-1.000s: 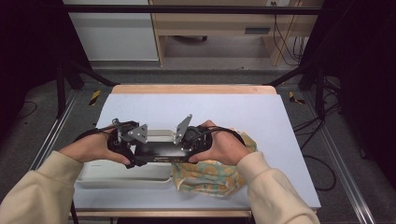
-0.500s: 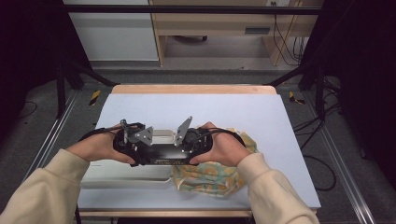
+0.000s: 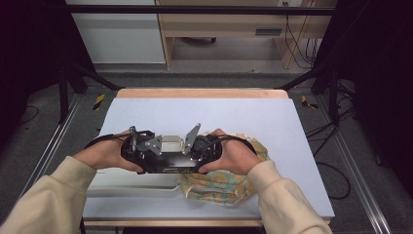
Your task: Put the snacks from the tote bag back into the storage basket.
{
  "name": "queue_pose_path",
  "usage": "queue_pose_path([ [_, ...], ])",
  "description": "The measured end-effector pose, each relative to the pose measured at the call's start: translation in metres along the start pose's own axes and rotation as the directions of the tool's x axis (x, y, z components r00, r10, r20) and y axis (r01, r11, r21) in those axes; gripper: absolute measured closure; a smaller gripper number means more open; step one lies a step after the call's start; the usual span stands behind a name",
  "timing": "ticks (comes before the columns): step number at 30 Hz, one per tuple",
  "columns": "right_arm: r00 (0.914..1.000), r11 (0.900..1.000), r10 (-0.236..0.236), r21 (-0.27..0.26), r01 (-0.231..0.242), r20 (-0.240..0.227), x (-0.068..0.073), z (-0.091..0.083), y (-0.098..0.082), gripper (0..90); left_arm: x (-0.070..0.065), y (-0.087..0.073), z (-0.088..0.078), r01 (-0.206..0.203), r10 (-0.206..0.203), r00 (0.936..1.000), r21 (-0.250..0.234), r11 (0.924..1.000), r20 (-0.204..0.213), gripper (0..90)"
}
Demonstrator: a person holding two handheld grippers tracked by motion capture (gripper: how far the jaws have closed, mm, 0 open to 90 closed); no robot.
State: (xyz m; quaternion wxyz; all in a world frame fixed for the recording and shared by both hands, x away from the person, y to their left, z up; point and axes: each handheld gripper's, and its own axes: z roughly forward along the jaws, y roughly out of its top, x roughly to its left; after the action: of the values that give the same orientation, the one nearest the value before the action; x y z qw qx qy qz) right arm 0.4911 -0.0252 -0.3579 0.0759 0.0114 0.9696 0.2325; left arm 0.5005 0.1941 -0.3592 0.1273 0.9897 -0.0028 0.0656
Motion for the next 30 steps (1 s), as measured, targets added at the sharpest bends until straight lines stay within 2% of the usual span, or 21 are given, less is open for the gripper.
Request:
queue_pose_path([
  [8, 1.0000, 1.000, 0.002, 0.000, -0.002, 0.006, 0.001, 0.003, -0.002, 42.2, -0.002, 0.000, -0.001, -0.029, 0.029, 0.9992, 0.003, 0.9996, -0.027, 42.6],
  [10, 0.9998, 1.000, 0.019, -0.010, -0.019, 0.010, 0.001, 0.002, -0.003, 35.2, -0.003, 0.000, -0.003, -0.034, 0.034, 0.9988, -0.001, 0.9994, -0.035, 42.9],
  [11, 0.9998, 1.000, 0.019, -0.010, -0.019, 0.010, 0.001, 0.002, -0.003, 35.2, -0.003, 0.000, -0.003, -0.034, 0.034, 0.9988, -0.001, 0.9994, -0.035, 43.0],
  [12, 0.9992, 0.999, 0.032, -0.014, -0.032, 0.024, 0.000, 0.000, -0.004, 28.6, -0.003, -0.001, -0.003, -0.030, 0.030, 0.9990, -0.004, 0.9995, -0.033, 43.1],
  [15, 0.9970, 0.997, 0.067, -0.042, -0.066, 0.037, 0.001, -0.006, -0.009, 19.0, -0.003, -0.004, -0.004, -0.028, 0.028, 0.9991, -0.002, 0.9996, -0.032, 43.1],
  [16, 0.9957, 0.995, 0.084, -0.055, -0.081, 0.039, 0.001, -0.010, -0.011, 17.4, -0.003, -0.006, -0.005, -0.017, 0.016, 0.9993, -0.003, 0.9999, -0.033, 43.1],
  [18, 0.9915, 0.990, 0.110, -0.098, -0.103, 0.069, 0.002, -0.018, -0.018, 14.7, -0.002, -0.009, -0.007, -0.021, 0.021, 0.9989, -0.007, 0.9998, -0.042, 43.1],
  [20, 0.9833, 0.981, 0.156, -0.133, -0.143, 0.094, 0.004, -0.027, -0.027, 10.7, -0.001, -0.012, -0.009, 0.000, -0.001, 0.9990, -0.015, 0.9999, -0.045, 43.1],
  [21, 0.9833, 0.981, 0.156, -0.133, -0.143, 0.094, 0.004, -0.027, -0.027, 10.7, -0.001, -0.012, -0.009, 0.000, -0.001, 0.9990, -0.015, 0.9999, -0.045, 43.1],
  [22, 0.9776, 0.976, 0.180, -0.147, -0.163, 0.109, 0.004, -0.032, -0.032, 10.3, 0.000, -0.015, -0.010, -0.002, 0.001, 0.9986, -0.021, 0.9998, -0.054, 43.1],
  [23, 0.9597, 0.961, 0.235, -0.183, -0.206, 0.154, 0.007, -0.039, -0.045, 10.2, 0.002, -0.019, -0.013, 0.006, -0.008, 0.9981, -0.028, 0.9996, -0.061, 43.1],
  [25, 0.9322, 0.941, 0.305, -0.212, -0.263, 0.196, 0.009, -0.046, -0.060, 10.2, 0.003, -0.023, -0.016, 0.014, -0.016, 0.9976, -0.036, 0.9993, -0.067, 43.1],
  [26, 0.9322, 0.941, 0.305, -0.212, -0.263, 0.196, 0.009, -0.046, -0.060, 10.2, 0.003, -0.023, -0.016, 0.014, -0.016, 0.9976, -0.036, 0.9993, -0.067, 43.1],
  [27, 0.9135, 0.928, 0.343, -0.230, -0.293, 0.219, 0.010, -0.050, -0.068, 9.8, 0.003, -0.026, -0.018, 0.021, -0.023, 0.9974, -0.040, 0.9990, -0.069, 43.1],
  [29, 0.8673, 0.893, 0.428, -0.270, -0.361, 0.255, 0.013, -0.057, -0.089, 9.8, 0.004, -0.031, -0.021, 0.030, -0.033, 0.9968, -0.046, 0.9985, -0.073, 43.1],
  [30, 0.8245, 0.862, 0.489, -0.305, -0.406, 0.285, 0.015, -0.062, -0.105, 9.8, 0.005, -0.034, -0.023, 0.038, -0.042, 0.9962, -0.048, 0.9981, -0.077, 43.1],
])
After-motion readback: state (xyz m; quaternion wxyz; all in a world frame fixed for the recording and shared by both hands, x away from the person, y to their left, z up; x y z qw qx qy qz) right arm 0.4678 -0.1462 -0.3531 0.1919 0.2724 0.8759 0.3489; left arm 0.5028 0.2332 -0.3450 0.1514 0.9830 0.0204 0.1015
